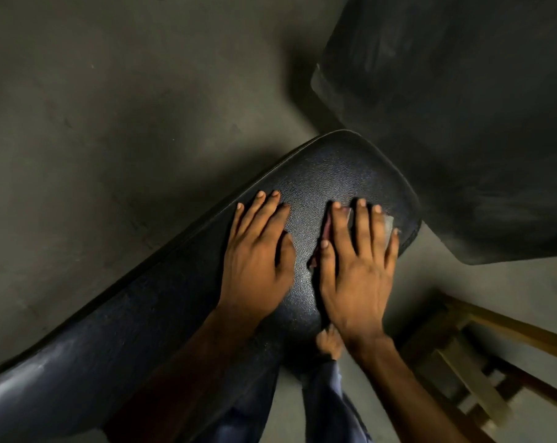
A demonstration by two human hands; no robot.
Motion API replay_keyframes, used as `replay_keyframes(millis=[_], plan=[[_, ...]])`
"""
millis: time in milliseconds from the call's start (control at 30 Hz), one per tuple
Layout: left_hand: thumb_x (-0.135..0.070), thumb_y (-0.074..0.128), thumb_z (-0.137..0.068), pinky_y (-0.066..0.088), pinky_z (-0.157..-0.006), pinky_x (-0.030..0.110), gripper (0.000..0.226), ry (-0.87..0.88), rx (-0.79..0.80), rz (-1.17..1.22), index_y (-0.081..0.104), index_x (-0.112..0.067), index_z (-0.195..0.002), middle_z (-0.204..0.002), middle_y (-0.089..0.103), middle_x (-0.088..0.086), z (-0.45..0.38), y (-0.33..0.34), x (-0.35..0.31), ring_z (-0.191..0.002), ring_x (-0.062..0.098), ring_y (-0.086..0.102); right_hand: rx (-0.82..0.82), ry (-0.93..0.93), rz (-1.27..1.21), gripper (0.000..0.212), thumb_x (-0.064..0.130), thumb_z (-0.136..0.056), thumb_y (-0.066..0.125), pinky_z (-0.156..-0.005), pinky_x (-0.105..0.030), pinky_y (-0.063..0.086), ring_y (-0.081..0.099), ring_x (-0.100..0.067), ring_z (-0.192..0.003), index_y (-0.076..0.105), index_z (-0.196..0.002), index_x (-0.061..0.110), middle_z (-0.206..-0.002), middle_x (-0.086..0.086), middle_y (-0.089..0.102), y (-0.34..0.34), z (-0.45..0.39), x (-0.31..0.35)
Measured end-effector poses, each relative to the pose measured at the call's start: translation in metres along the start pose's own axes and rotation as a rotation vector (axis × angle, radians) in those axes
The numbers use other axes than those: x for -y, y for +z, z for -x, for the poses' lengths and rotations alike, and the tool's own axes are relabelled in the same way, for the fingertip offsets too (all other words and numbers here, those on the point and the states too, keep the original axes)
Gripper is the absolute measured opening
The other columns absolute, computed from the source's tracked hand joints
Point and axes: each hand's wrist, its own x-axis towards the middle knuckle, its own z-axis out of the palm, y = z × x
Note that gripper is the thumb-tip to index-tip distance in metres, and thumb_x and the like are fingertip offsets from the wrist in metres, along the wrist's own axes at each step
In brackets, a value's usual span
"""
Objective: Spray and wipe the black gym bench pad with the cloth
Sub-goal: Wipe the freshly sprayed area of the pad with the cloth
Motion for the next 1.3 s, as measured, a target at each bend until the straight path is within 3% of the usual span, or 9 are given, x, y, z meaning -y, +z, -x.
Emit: replay_keyframes(millis=[100,267,433,533,667,867,1000,1167,1300], plan=[[-0.015,0.056,-0.104,0.029,-0.129,0.054,0.047,-0.053,-0.039,0.06,0.059,-0.005,-0.149,-0.161,0.053,0.01,0.004,0.0,-0.011,-0.154,0.025,0.044,0.017,-0.098,-0.042,0.06,0.047,-0.112,0.033,-0.133,-0.056,0.018,0.012,-0.022,-0.168,0.026,-0.17,0.032,-0.18,-0.002,0.02,-0.003,0.004,0.003],[-0.014,0.045,-0.108,0.026,-0.131,0.055,0.051,0.049,-0.064,0.032,0.047,0.0,-0.157,-0.169,0.04,0.014,0.017,0.018,-0.058,-0.161,0.026,0.031,-0.14,-0.059,-0.468,0.051,0.03,-0.113,0.044,-0.132,-0.035,0.031,0.029,-0.01,-0.162,0.044,-0.164,0.026,-0.177,-0.001,0.03,-0.03,-0.009,-0.034],[-0.033,0.041,-0.109,0.013,-0.135,0.051,0.065,0.119,0.157,-0.289,0.025,-0.009,-0.168,-0.178,0.019,0.01,0.035,0.066,-0.085,-0.166,0.026,0.014,-0.126,-0.139,-0.488,0.046,0.014,-0.11,0.05,-0.13,-0.047,0.035,0.039,-0.02,-0.159,0.056,-0.155,0.013,-0.167,-0.007,0.047,-0.034,-0.037,-0.067],[-0.035,0.048,-0.104,0.017,-0.134,0.052,0.074,-0.043,0.151,-0.346,0.021,-0.011,-0.169,-0.178,0.02,0.009,0.067,0.07,-0.09,-0.166,0.028,0.014,-0.017,-0.273,-0.456,0.047,0.019,-0.111,0.048,-0.132,-0.046,0.031,0.031,-0.018,-0.163,0.053,-0.158,0.016,-0.17,-0.003,0.044,-0.033,-0.042,-0.061],[-0.047,0.042,-0.098,0.016,-0.133,0.055,0.079,-0.244,0.059,-0.352,0.03,-0.008,-0.166,-0.177,0.022,0.012,0.118,0.054,-0.085,-0.165,0.031,0.018,0.115,-0.52,-0.339,0.05,0.027,-0.113,0.042,-0.136,-0.047,0.019,0.022,-0.019,-0.166,0.045,-0.163,0.019,-0.174,-0.006,0.035,-0.013,-0.025,-0.039],[-0.04,0.025,-0.112,0.002,-0.135,0.051,0.064,-0.482,-0.08,-0.353,0.01,-0.018,-0.171,-0.18,0.002,0.004,0.128,0.041,-0.06,-0.167,0.023,-0.001,0.021,-0.63,-0.153,0.052,0.037,-0.113,0.046,-0.136,-0.053,0.015,0.028,-0.031,-0.164,0.045,-0.163,0.019,-0.173,-0.011,0.036,0.011,-0.011,-0.03],[-0.033,0.038,-0.113,0.006,-0.135,0.055,0.068,-0.646,-0.173,-0.297,0.008,-0.014,-0.171,-0.18,-0.003,0.007,0.133,0.058,-0.073,-0.167,0.025,-0.004,0.016,-0.662,-0.129,0.053,0.037,-0.114,0.044,-0.134,-0.056,0.019,0.028,-0.033,-0.164,0.044,-0.163,0.016,-0.173,-0.014,0.036,0.009,-0.011,-0.031],[-0.031,0.04,-0.111,0.017,-0.132,0.061,0.069,-0.743,-0.203,-0.297,0.013,-0.012,-0.17,-0.18,0.003,0.009,0.182,0.068,-0.096,-0.167,0.027,0.002,0.017,-0.695,-0.162,0.05,0.031,-0.114,0.046,-0.133,-0.059,0.022,0.029,-0.034,-0.163,0.048,-0.16,0.013,-0.17,-0.017,0.039,0.006,-0.007,-0.025],[-0.029,0.038,-0.109,0.015,-0.134,0.058,0.067,-0.806,-0.284,-0.355,0.018,-0.01,-0.17,-0.179,0.008,0.011,0.196,0.042,-0.067,-0.167,0.025,0.001,0.046,-0.9,-0.279,0.048,0.022,-0.11,0.054,-0.133,-0.059,0.022,0.032,-0.035,-0.162,0.053,-0.157,0.011,-0.169,-0.018,0.042,0.013,0.019,0.011]])
